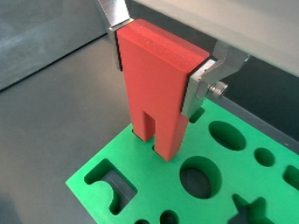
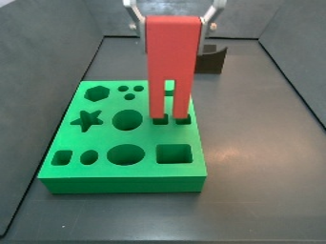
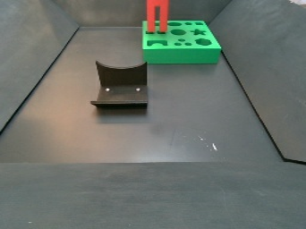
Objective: Insert the double-square object.
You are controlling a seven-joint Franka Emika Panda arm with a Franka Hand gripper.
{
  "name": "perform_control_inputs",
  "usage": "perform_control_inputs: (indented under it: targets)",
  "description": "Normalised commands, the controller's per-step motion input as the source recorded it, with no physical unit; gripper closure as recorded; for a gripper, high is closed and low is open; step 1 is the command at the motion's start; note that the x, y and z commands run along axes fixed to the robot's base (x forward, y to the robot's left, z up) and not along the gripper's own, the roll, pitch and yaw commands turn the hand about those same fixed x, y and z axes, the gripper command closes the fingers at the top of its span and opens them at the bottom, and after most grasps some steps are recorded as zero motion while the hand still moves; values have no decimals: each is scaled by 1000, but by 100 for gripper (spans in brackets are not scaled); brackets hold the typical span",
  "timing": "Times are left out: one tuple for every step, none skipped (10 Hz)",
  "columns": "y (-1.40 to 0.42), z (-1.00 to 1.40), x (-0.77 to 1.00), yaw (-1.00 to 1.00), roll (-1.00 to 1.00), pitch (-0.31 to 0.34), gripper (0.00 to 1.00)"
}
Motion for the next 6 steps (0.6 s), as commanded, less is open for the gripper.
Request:
perform_control_inputs:
  targets:
    - [-31,-249,200,71,-50,9,100]
    - [-46,-243,89,9,-69,0,100]
    - [-3,-191,0,20,-47,0,100]
    - [0,-140,-160,0,-53,-9,100]
    - [0,-114,-269,0,0,-6,100]
    - [0,-9,-231,0,0,-3,100]
